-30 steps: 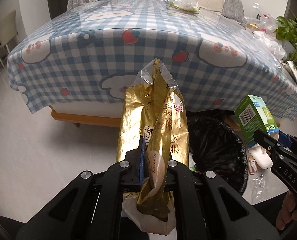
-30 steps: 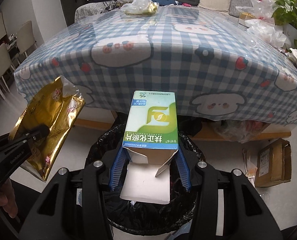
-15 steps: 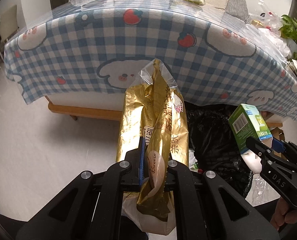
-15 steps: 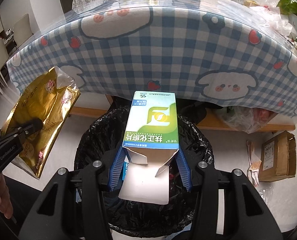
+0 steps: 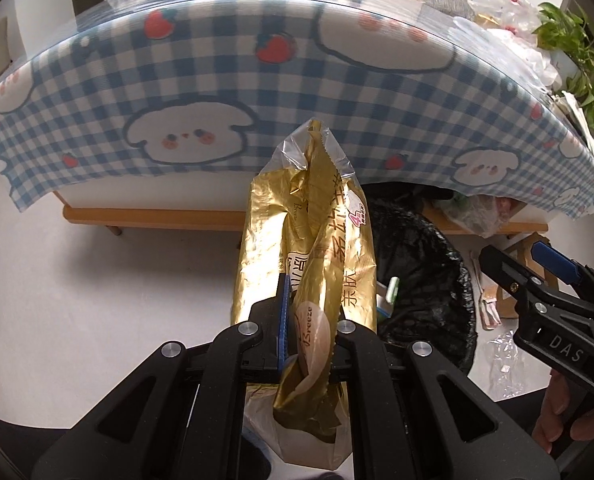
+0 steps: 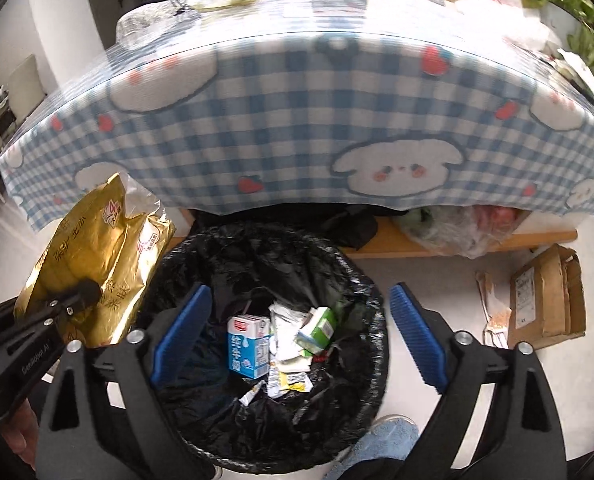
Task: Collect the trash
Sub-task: 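Open the right tool to drop the green-white box into the bin, then open the left tool to drop the gold foil bag into the bin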
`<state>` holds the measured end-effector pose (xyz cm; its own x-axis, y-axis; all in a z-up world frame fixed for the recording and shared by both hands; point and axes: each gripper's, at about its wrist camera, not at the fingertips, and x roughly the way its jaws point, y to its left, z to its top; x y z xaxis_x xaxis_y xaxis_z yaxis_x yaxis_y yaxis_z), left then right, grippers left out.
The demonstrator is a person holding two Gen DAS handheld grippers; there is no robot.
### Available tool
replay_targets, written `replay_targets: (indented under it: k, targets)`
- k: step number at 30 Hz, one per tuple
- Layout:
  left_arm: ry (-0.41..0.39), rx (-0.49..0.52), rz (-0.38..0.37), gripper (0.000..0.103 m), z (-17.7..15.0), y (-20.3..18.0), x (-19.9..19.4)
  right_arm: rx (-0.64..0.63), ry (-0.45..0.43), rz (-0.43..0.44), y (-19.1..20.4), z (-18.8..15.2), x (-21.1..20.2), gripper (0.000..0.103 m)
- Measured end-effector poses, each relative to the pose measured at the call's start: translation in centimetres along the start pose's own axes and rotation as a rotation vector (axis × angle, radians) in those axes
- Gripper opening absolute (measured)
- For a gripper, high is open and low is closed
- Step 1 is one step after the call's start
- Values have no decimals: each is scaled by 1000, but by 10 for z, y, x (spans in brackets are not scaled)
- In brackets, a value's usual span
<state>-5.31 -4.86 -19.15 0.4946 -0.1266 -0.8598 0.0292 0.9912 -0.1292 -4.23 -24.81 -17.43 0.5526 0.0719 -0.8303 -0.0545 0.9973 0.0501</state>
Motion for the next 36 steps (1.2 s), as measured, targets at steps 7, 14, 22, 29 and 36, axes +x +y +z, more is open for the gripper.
replay_targets:
  k: [7, 14, 22, 29, 36]
  targets:
    - [1, 55, -18, 7, -1, -35, 10, 22, -13, -49, -32, -2, -3, 95]
    - [13, 85, -40, 7, 0, -59, 20, 55, -6, -91, -61, -10, 0, 95]
    - [34, 108, -71, 17, 2, -75, 26, 72, -3, -103, -74, -14, 2, 95]
    - [25, 91, -48, 53, 1, -72, 28, 61, -6, -94, -69, -10, 2, 95]
    - [-25, 74, -35, 77, 9, -60, 8, 42, -36, -84, -59, -3, -9, 95]
